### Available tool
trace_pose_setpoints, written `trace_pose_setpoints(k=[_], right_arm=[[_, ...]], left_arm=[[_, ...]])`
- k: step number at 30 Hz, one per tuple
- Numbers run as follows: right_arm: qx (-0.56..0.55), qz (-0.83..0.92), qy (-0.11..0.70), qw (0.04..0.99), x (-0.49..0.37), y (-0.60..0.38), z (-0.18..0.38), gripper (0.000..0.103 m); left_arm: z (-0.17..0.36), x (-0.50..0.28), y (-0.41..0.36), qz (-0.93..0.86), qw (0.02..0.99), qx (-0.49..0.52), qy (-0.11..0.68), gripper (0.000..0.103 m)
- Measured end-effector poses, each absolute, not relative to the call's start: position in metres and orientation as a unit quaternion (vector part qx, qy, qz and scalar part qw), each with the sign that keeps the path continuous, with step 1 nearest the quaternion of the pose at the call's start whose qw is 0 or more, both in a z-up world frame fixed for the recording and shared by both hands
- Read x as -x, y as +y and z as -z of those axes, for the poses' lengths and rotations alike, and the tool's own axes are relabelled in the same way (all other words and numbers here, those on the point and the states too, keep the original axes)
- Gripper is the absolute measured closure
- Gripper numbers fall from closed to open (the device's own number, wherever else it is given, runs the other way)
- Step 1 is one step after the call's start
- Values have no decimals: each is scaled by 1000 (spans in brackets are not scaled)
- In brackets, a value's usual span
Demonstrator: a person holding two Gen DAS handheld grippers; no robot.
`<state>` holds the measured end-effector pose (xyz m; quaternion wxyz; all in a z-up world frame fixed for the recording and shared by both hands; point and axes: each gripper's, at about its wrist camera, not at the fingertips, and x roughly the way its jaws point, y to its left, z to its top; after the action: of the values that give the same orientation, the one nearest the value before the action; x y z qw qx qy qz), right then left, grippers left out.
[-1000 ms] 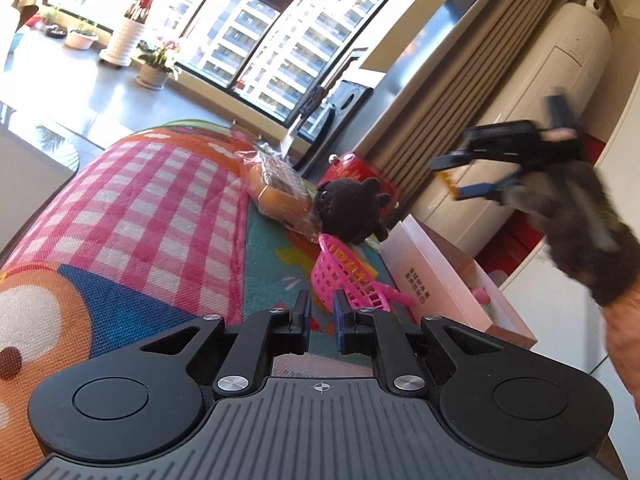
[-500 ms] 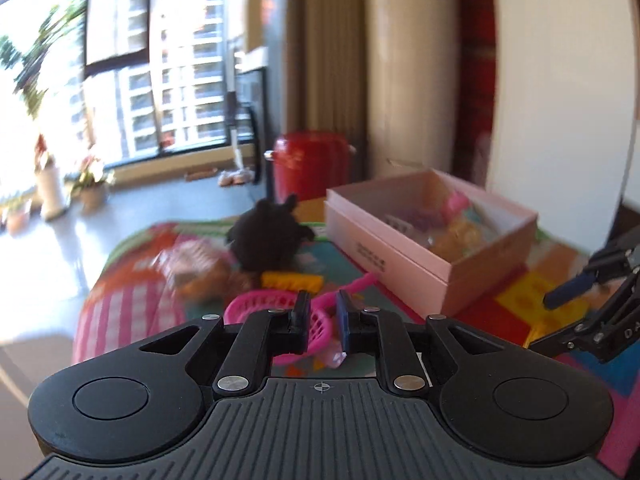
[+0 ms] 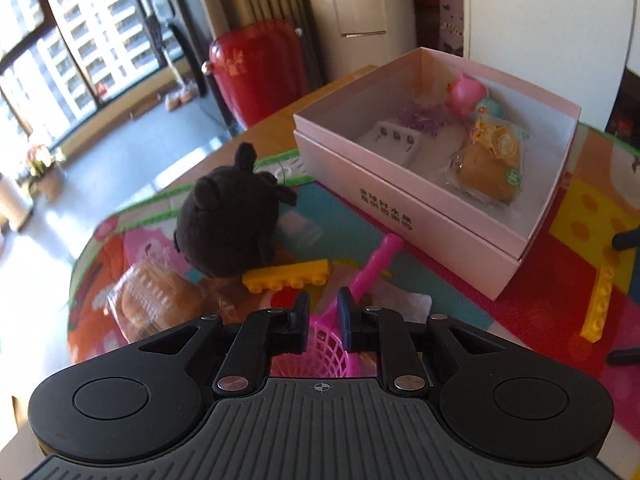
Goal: Organize objects
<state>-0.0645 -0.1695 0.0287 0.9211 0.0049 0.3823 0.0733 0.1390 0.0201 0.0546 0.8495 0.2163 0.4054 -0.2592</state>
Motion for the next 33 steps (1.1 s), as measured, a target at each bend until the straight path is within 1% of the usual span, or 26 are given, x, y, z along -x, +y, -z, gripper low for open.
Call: trace_pose_setpoints(k=[2,6,8,12,21,25,27,29,30,31,33], right_arm=[[6,-71,377,923,66,-167,-27,0],[9,-70,378,923,65,-166,-27,0],[13,-69,378,923,65,-164,-26,0],[16,-66,379,923,66,-163,-27,0],[18,-61,378,924,67,-161,-27,0],[17,-58,378,924,68,-162,-27,0],[16,-58,378,924,69,-162,-27,0],[16,-58,378,924,69,-162,-27,0],[16,-58,378,924,69,-162,-27,0],[16,-59,378,924,69,-162,-27,0],[15,-59,378,924,69,-162,-27,0]], left_arm=[[-52,-133,23,265,839,-206,428,83],[-40,-108,22,264,827,-222,443,82],[-38,-99,23,254,835,-216,438,82],[-38,-92,27,259,837,-169,451,80],[-35,-69,27,255,839,-165,451,79],[-35,-47,27,260,840,-165,446,78],[-34,-34,23,264,841,-171,439,74],[-33,-24,19,266,843,-175,434,74],[-33,-21,17,271,842,-172,435,70],[-33,-18,14,278,839,-169,436,66],[-33,-12,8,297,831,-169,439,49]])
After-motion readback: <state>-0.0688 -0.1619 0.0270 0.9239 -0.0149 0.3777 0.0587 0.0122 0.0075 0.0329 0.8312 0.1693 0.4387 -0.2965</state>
